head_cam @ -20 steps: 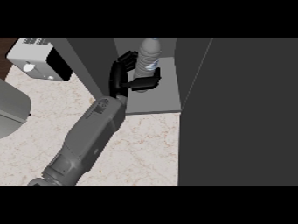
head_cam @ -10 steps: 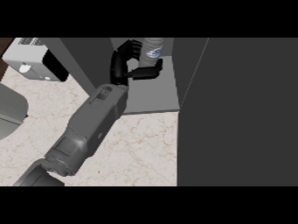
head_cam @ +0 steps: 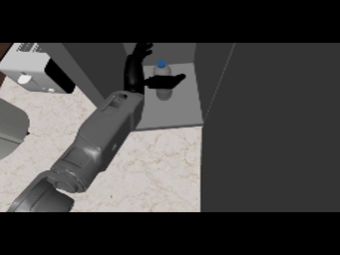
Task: Pick up the bottled water, place it into the cabinet and close the cabinet
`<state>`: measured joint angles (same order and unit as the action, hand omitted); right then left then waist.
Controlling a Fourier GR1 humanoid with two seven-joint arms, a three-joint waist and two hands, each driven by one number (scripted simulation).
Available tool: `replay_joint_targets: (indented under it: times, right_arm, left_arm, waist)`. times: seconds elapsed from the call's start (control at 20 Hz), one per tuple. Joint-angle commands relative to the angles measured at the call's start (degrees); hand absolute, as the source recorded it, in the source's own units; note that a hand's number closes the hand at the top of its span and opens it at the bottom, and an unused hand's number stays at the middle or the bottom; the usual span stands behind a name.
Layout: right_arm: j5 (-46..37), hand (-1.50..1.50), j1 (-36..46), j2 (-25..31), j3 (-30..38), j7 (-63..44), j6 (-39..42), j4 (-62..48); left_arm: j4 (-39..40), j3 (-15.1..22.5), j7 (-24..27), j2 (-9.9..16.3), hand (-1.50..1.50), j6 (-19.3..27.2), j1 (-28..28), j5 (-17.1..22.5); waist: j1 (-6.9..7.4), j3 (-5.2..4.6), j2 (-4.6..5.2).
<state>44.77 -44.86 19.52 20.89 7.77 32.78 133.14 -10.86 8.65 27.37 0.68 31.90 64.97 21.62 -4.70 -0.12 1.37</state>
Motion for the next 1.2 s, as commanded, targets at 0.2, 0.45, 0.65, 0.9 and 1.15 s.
replay_joint_targets:
  times: [0.2, 0.45, 0.65, 0.9, 1.15]
  right_arm:
    - [2.27, -1.5, 0.33, 0.62, -0.23, -3.14, -3.73, 6.72]
    - [1.05, -1.5, -1.69, -0.29, 0.39, -1.53, -0.33, 6.47]
    - [0.89, -1.5, 2.81, 0.84, 0.33, -3.9, -4.64, 4.71]
    - [2.16, -1.5, 2.96, 1.01, 1.01, -4.73, -4.47, 6.33]
    - [2.13, -1.5, 3.36, 0.71, 0.77, -7.59, -7.84, 8.95]
  left_arm:
    - [2.34, -1.13, 2.14, -0.1, -1.5, -1.27, 4.35, -0.67]
    - [-1.52, -3.48, 8.94, -0.65, -1.5, -4.58, 2.68, 2.13]
    - [-1.13, -3.66, 10.03, -0.67, -1.5, -9.13, 3.59, 1.38]
    - [-5.02, -1.34, 9.18, -0.68, -1.5, -7.08, 2.04, 6.01]
    - [-12.74, 4.21, 8.72, -0.68, -1.5, -7.26, -2.5, 9.66]
  waist:
    - [-0.12, -0.07, 0.49]
    - [-0.41, -0.01, -0.29]
    - [1.84, 0.02, -0.28]
    - [0.94, 0.05, -0.81]
    - [2.1, 0.03, -1.33]
